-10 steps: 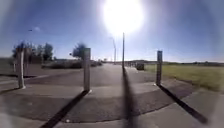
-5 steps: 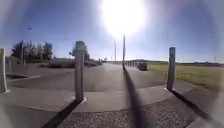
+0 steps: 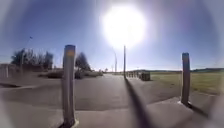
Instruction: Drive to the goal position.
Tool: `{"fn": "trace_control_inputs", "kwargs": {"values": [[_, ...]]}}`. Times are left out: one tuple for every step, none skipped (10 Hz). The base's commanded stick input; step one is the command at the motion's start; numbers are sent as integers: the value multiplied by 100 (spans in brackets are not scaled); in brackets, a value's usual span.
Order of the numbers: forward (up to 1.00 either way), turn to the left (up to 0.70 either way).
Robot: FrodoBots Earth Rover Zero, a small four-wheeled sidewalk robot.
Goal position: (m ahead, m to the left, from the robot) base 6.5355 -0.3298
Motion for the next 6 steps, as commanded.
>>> {"fn": "trace_control_inputs", "kwargs": {"values": [[100, 0], [100, 0], [100, 0], [100, 0], [100, 0], [100, 0]]}}
